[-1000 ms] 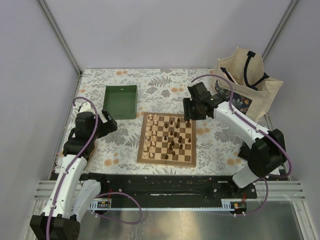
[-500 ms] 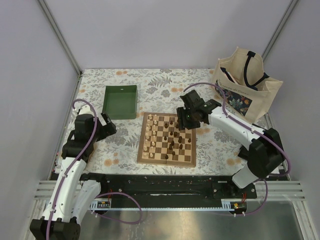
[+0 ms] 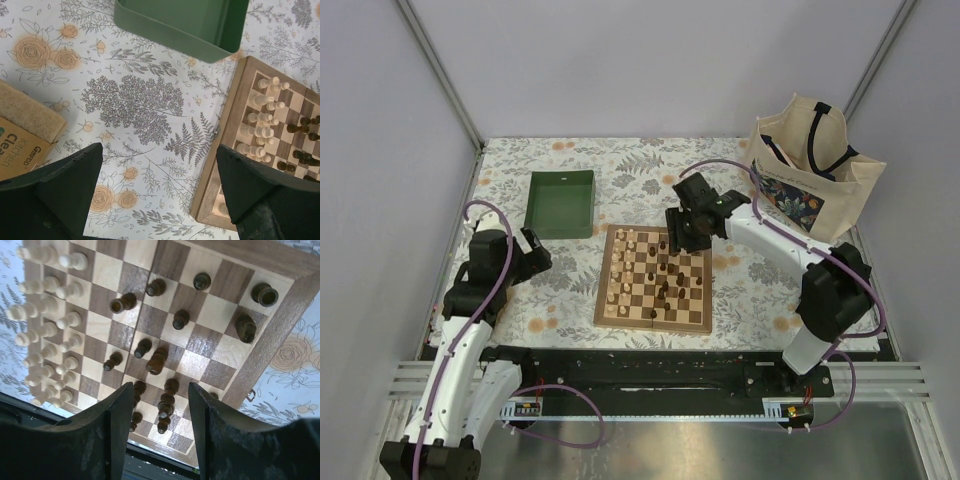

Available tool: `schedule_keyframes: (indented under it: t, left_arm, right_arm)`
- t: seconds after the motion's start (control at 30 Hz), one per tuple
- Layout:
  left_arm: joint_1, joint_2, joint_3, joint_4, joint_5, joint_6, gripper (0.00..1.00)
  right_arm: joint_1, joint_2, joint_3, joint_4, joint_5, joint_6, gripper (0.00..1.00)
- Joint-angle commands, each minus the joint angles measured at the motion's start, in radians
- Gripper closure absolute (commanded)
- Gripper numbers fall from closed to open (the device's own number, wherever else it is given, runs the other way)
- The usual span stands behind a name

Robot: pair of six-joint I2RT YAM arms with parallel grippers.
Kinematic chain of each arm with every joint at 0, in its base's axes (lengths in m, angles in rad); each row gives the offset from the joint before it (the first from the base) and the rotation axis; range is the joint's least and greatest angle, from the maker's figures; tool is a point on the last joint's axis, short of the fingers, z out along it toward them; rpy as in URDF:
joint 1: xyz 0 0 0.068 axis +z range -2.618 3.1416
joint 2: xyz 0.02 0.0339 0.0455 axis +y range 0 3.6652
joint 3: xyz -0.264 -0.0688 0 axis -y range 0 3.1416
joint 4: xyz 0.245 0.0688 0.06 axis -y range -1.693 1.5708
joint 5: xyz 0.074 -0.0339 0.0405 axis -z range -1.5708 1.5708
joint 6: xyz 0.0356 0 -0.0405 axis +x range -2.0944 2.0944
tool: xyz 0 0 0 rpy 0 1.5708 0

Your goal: Set up the chess pieces on the board

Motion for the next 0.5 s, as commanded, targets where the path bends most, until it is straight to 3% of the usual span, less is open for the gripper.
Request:
schedule_keyframes:
  t: [0.0, 0.23, 0.47]
  left_arm:
    - [0.002, 0.011, 0.029, 0.031, -0.009, 0.008, 0.01]
    - [0.002, 0.000, 0.025, 0.037, -0.014, 0.008, 0.01]
    - [0.004, 0.011, 0.026, 0.043, -0.004, 0.012, 0.01]
  right_arm:
    - [0.023, 0.025, 0.092, 0.021, -0.033, 0.013, 0.44]
    - [0.063, -0.003, 0.058, 0.013, -0.013, 0.013, 0.44]
    - [0.066, -0.181, -0.080, 0.024, 0.072, 0.044, 0.45]
